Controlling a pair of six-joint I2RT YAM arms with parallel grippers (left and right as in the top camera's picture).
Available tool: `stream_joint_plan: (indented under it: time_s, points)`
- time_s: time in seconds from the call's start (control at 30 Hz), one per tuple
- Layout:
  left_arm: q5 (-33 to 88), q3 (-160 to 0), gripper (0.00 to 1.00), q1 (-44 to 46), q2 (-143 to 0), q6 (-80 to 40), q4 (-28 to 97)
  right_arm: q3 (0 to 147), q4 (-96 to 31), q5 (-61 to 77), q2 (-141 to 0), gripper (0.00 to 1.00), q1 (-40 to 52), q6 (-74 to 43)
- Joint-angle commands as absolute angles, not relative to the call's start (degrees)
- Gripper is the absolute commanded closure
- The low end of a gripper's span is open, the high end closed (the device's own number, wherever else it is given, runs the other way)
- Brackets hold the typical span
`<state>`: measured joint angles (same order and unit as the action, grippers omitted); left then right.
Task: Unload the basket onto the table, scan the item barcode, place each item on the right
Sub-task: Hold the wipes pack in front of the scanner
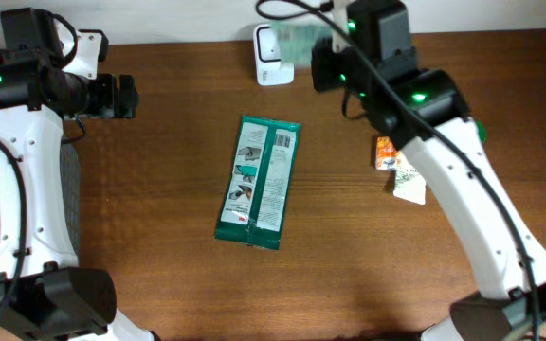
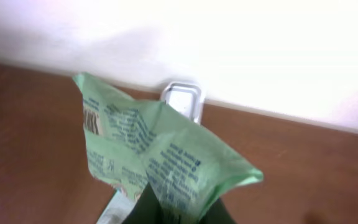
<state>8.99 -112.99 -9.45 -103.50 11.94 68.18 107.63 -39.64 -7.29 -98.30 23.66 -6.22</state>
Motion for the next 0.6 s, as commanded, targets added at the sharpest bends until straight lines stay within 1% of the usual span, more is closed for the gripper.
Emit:
stream_joint_plan:
  time_s: [0.0,0.03,0.17,0.2,0.23,0.3,0.4,0.47,0.57]
  points:
    - [9.15,-113.30,0.01,-9.56,-103.26,11.22,68.25,108.31,-28.67,-23.40,-105.34,0.96,25.85,8.10]
    - [9.15,-113.30,0.01,-9.56,-103.26,11.22,68.25,108.31,-23.16,-23.46,-108.60,0.96,25.98,14.57]
    - [9.15,-113.30,0.01,-9.56,-103.26,11.22,68.25,108.31,-3.66,-27.29,-119.48,0.96,25.98,31.55]
    - [9.15,-113.30,0.01,-9.56,-103.26,11.22,68.23,108.31,3.68,-27.64,-123.42,0.96,25.98,39.38]
    - [9.15,-113.30,0.01,-9.56,-103.26,11.22,68.25,108.31,8.88,-27.70,-126.21,0.96,26.00,44.40]
    - [9.15,-113.30,0.01,-9.56,-103.26,11.22,68.25,108.31,16.05,-27.68,-130.41,0.96,25.98,50.17]
    - [9.15,-113.30,0.01,-9.56,-103.26,11.22,68.25,108.31,20.88,-27.64,-135.06,0.96,25.98,57.17]
    - [9.15,-113.30,0.01,-9.56,-103.26,11.22,68.25,108.31,21.76,-27.44,-137.36,0.96,26.22,61.76]
    - [9.15,-113.30,0.01,-9.56,-103.26,11.22,68.25,108.31,22.22,-27.44,-138.19,0.96,26.28,62.78]
